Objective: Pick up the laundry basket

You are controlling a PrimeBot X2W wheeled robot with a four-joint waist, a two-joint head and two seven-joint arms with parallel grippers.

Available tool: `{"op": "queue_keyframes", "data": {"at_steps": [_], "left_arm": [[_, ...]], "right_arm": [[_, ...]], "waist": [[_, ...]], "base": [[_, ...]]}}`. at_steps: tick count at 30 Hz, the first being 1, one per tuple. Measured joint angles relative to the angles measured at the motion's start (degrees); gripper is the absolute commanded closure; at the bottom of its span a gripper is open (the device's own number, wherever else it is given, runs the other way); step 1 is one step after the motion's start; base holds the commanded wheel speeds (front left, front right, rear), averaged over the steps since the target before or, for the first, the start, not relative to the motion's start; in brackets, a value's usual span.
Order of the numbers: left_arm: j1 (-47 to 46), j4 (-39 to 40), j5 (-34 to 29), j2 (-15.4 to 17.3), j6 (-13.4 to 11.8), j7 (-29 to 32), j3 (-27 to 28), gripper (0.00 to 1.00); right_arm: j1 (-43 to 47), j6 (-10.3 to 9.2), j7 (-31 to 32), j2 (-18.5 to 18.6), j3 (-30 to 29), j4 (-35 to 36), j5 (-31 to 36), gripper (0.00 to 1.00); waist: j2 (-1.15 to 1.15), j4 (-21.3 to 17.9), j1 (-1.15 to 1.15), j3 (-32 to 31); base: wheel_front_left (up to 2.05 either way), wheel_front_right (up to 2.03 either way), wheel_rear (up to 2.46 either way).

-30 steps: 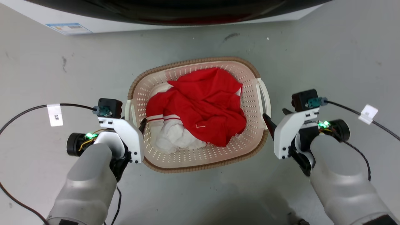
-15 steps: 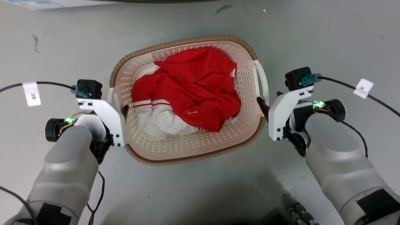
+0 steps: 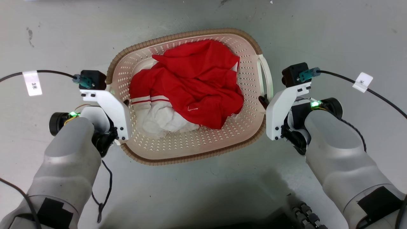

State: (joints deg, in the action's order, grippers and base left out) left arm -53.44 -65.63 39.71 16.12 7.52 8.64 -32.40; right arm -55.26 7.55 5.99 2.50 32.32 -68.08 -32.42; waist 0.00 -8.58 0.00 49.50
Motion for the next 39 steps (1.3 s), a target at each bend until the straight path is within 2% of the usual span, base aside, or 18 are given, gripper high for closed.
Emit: {"op": "queue_keyframes", "data": {"at_steps": [10, 14, 24, 39], "left_arm": [[-0.91, -0.24, 2.67, 0.55, 0.00, 0.38, -2.53, 1.00], [-1.00, -0.58, 4.27, 0.33, 0.00, 2.53, -3.42, 1.00], [-0.15, -1.34, 8.94, -0.64, -0.13, 10.45, -5.70, 1.00], [4.39, -1.31, 15.28, -2.37, -0.46, 20.41, -8.60, 1.00]], "right_arm": [[-0.43, 0.00, 0.57, -0.07, 2.89, -1.23, -3.25, 1.00], [-0.81, 0.00, 1.83, -0.04, 3.98, -1.69, -4.53, 1.00], [0.14, -0.01, 11.61, 0.12, 6.50, -3.23, -8.33, 1.00], [3.61, -0.02, 24.18, 0.65, 8.94, -4.66, -11.91, 1.00]], "waist": [[0.00, -0.04, 0.00, -0.69], [0.00, -0.04, 0.00, -1.51], [0.00, 0.11, 0.00, -7.19], [0.00, 0.40, -0.01, -20.84]], "base": [[0.00, 0.00, 0.00], [0.00, 0.00, 0.00], [0.00, 0.00, 0.00], [0.00, 0.00, 0.00]]}}
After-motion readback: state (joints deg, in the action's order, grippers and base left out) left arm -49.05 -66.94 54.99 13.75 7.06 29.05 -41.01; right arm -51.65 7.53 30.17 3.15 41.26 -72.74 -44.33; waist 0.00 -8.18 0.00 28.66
